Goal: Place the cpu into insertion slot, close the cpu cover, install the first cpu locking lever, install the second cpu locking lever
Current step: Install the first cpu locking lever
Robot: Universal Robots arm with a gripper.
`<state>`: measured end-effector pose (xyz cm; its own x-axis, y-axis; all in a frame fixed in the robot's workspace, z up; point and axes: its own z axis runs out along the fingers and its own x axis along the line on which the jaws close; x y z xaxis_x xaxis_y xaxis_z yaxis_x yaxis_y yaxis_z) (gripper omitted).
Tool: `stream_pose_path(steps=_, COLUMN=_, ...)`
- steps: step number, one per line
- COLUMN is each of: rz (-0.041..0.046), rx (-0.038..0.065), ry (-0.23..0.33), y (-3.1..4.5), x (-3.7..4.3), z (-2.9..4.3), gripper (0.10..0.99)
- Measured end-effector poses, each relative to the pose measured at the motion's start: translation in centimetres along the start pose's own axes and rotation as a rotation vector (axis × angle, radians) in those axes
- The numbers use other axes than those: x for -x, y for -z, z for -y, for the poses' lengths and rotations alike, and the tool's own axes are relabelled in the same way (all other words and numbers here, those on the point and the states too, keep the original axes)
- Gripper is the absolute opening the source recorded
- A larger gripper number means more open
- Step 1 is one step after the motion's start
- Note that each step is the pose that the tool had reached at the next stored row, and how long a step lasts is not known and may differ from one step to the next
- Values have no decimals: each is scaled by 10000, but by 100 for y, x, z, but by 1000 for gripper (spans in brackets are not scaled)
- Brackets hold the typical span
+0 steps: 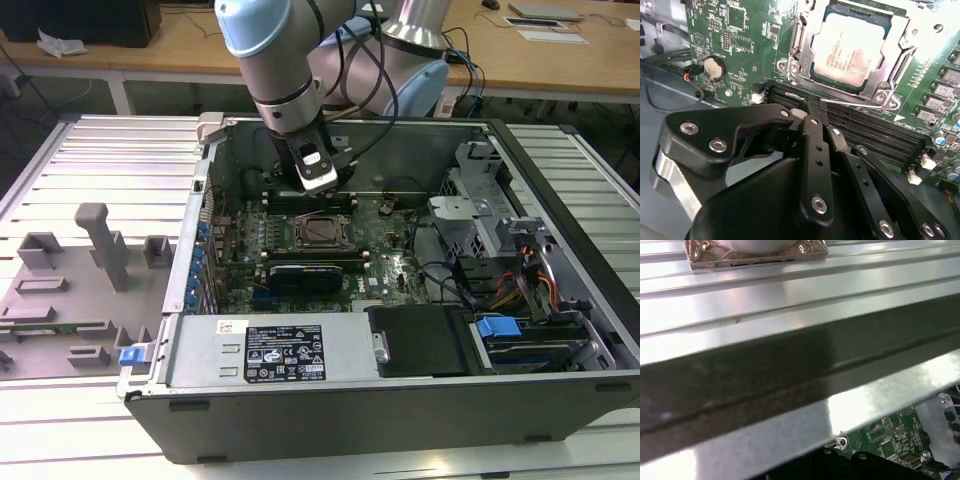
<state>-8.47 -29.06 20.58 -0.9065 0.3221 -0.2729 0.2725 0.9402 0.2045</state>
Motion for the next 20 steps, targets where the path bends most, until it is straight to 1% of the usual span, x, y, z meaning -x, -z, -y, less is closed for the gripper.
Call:
stream_pose_path(steps=4, rz=51, rx=-73, ry=-222, y=-13, x=-12, z=-26, gripper=106)
stream_pose_path(steps=10, rz=118, rx=-191, ry=-439, y=-34, x=-24, z=-39, gripper=106)
stream_pose_path(steps=12, rz=168, rx=-285, ry=-586, y=-53, x=-33, z=-46, gripper=106)
stream_pose_path(steps=16, rz=217, rx=-377, ry=-735, y=-74, x=-43, z=-55, gripper=106)
stream_pose_path(steps=20, rz=277, rx=-489, ry=-903, y=-92, x=-50, z=-62, gripper=106)
